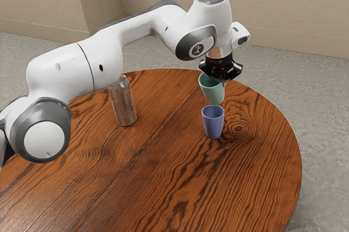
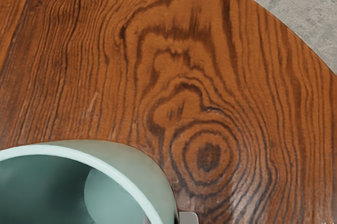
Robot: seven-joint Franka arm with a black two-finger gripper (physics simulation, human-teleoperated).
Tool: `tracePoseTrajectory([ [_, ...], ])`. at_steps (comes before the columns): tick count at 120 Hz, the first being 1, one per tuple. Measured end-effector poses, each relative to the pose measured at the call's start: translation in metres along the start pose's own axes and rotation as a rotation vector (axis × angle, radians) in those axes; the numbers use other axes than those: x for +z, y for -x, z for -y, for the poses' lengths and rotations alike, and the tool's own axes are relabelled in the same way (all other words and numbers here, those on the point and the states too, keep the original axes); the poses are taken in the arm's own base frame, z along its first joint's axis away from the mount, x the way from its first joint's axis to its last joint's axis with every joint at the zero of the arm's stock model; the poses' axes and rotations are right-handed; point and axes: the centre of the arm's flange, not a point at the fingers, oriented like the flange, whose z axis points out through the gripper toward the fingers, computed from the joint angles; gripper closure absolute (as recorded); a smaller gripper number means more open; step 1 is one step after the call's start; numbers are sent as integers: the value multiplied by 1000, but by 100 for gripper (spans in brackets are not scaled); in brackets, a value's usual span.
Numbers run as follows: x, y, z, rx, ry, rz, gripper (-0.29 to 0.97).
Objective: Place the left cup onto the right cup
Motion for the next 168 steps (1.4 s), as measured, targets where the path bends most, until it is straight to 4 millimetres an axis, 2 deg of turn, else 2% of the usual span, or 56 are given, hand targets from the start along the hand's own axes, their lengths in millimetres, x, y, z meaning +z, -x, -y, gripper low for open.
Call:
tracePoseTrajectory([
  [45,5,8,4,15,-17,89,79],
  [68,8,6,5,39,-12,80,79],
  [92,12,-11,12,37,11,41,79],
  [168,12,-8,13,99,-16,105,79],
])
